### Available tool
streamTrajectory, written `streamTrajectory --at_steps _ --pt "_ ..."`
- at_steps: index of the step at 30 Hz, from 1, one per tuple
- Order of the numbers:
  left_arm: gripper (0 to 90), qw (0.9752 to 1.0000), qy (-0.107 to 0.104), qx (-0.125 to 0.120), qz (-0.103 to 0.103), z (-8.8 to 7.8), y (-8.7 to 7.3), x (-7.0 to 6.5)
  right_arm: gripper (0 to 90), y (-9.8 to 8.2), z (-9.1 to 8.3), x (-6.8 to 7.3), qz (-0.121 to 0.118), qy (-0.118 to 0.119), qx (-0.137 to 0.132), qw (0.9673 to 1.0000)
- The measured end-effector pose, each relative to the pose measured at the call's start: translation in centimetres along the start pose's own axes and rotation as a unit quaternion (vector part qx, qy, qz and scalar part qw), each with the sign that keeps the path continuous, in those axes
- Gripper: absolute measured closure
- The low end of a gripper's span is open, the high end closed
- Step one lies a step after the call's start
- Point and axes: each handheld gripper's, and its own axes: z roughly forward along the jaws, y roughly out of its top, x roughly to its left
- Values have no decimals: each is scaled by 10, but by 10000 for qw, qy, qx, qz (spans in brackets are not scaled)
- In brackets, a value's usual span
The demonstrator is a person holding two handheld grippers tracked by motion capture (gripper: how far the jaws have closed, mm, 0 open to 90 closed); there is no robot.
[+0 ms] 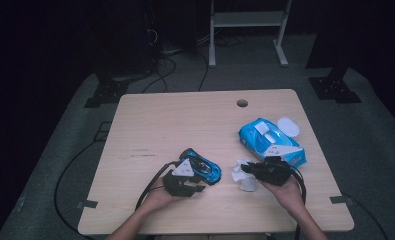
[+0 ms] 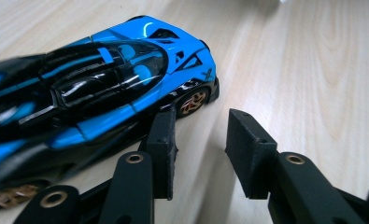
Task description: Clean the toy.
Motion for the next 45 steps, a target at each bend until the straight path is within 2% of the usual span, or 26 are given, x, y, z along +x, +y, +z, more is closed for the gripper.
streamTrajectory --at_steps 6,9,16,23,30,45 --pt "576 9999 -31 67 100 3 5 -3 828 -9 -1 -4 -179 -303 299 9989" --pt "559 9999 -71 -90 73 -2 5 -4 730 -14 1 -9 -177 -412 401 9982" --pt "522 9994 14 -331 90 -15 8 -4 561 -14 -5 -10 -302 -553 295 9976" --pt "486 9987 148 -489 48 -24 7 -2 532 -15 -10 -17 -130 -569 203 9981" --pt "462 9972 316 -679 -67 -37 3 4 533 -16 -17 -16 -149 -570 63 9982" --pt "423 9947 648 -747 -271 -63 -13 13 511 -19 -21 -18 -112 -536 44 9985"
